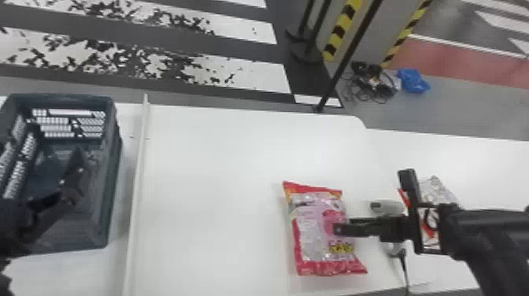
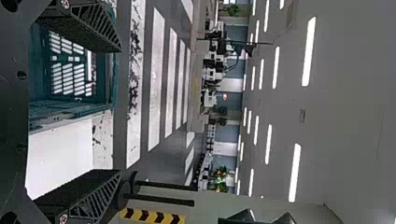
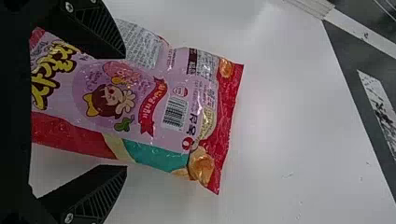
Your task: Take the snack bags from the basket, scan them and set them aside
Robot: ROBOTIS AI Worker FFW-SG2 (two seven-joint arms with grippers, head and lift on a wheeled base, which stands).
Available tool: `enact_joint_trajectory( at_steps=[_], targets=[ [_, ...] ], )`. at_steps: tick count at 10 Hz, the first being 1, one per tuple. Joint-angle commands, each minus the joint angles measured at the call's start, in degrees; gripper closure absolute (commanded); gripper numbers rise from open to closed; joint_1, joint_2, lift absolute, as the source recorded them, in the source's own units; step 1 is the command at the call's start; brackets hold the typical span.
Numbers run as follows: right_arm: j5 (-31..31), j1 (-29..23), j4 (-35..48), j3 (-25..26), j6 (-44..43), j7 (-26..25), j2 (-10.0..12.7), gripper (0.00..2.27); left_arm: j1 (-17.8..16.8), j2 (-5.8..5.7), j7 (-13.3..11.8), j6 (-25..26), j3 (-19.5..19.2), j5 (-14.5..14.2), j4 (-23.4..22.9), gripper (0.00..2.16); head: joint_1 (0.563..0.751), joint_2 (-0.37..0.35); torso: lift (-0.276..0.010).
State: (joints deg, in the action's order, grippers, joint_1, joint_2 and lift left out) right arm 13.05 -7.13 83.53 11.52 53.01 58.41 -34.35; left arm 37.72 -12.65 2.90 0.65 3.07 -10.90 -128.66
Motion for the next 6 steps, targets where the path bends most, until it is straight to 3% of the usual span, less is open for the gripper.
enact_joint_trajectory(
  at_steps=[1,2,3,4,6],
  targets=[
    [-0.57,1.07,-1.09,-2.38,-0.32,0.3,-0.8,0.31,-0.71,0.0,0.0,0.37,0.09,-0.09,0.26,0.07,0.695,-0.279,-0.075],
    [-1.8,1.51,-1.09,-3.61,-0.14,0.65,-0.8,1.38,-1.06,0.0,0.0,0.72,0.35,0.0,0.61,0.07,0.695,-0.275,-0.075],
    [-2.07,1.86,-1.44,-3.88,-0.84,1.27,-0.8,2.05,-1.33,0.0,0.0,1.07,0.44,0.0,0.87,0.07,0.695,-0.272,-0.075],
    [-1.89,1.86,-1.62,-3.88,-3.13,1.97,-0.8,2.24,-1.5,-0.09,0.0,1.07,0.53,-0.09,1.14,0.07,0.695,-0.268,-0.075],
    [0.66,0.36,0.4,-1.15,-3.83,1.45,-0.45,2.24,-1.59,-0.09,0.09,0.9,0.44,-0.18,1.57,0.07,0.695,-0.261,-0.075]
  ],
)
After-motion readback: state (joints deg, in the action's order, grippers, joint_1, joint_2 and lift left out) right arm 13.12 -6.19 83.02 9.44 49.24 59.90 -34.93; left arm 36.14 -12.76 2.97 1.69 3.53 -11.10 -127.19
